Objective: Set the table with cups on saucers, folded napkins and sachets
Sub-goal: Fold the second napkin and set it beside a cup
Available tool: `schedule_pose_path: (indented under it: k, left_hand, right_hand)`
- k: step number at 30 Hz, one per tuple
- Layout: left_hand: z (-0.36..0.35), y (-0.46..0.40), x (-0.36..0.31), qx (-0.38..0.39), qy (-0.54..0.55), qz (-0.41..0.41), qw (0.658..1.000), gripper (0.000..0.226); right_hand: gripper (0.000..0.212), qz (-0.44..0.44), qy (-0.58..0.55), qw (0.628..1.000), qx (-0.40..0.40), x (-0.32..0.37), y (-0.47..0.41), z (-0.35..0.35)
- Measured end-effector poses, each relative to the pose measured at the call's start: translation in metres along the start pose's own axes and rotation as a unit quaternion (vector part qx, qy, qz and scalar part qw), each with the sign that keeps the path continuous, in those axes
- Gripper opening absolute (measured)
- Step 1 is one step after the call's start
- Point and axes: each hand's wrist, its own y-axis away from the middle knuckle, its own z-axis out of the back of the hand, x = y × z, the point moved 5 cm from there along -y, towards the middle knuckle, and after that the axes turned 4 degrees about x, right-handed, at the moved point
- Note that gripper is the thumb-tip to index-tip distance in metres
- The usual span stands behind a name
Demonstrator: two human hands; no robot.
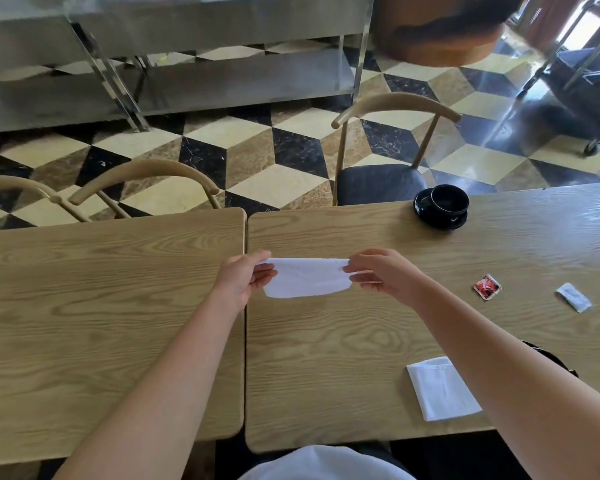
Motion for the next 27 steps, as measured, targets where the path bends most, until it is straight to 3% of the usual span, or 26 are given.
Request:
schedule_pose_path:
  k: [5,7,9,11,13,15,20,23,26,27]
  left_hand:
    - [-0.005,0.004,-0.006,0.057,-0.032,-0.076,0.995,0.027]
    - [-0.002,0.008,-0.002,0.039,-0.059,-0.103,0.992,0.019]
    - [0.007,0.011,0.009,0.011,-0.168,-0.126,0.978,0.006]
    - [0.016,0.014,0.03,0.019,-0.333,-0.135,0.933,0.017]
    - [0.028,0.016,0.06,0.066,-0.452,-0.113,0.882,0.022]
    - [0.037,0.02,0.097,0.123,-0.507,-0.074,0.85,0.022]
    - [0.046,0.034,0.167,0.209,-0.483,0.042,0.849,0.01]
    - [0.043,0.039,0.177,0.237,-0.514,0.087,0.82,0.014]
    - [0.034,0.039,0.177,0.248,-0.572,0.09,0.777,0.021]
    - [0.03,0.038,0.178,0.257,-0.593,0.09,0.758,0.02]
  right_hand:
    - [0.023,0.075,0.07,0.994,-0.033,0.001,-0.003,0.01]
    - [0.019,0.114,0.119,0.984,-0.066,0.001,-0.002,0.014]
    - [0.015,0.116,0.203,0.97,-0.061,-0.006,-0.001,0.015]
    - [0.019,0.041,0.334,0.941,0.024,-0.028,0.001,0.011]
    - [0.018,-0.057,0.423,0.893,0.14,-0.06,0.007,0.005]
    - [0.01,-0.081,0.481,0.856,0.169,-0.083,0.009,0.0]
    - [0.024,-0.108,0.599,0.772,0.18,-0.136,0.0,-0.014]
    - [0.02,-0.148,0.599,0.753,0.229,-0.163,-0.002,-0.011]
    - [0.002,-0.179,0.589,0.747,0.252,-0.174,0.0,-0.003]
    - [0.009,-0.18,0.588,0.747,0.252,-0.175,-0.001,0.0]
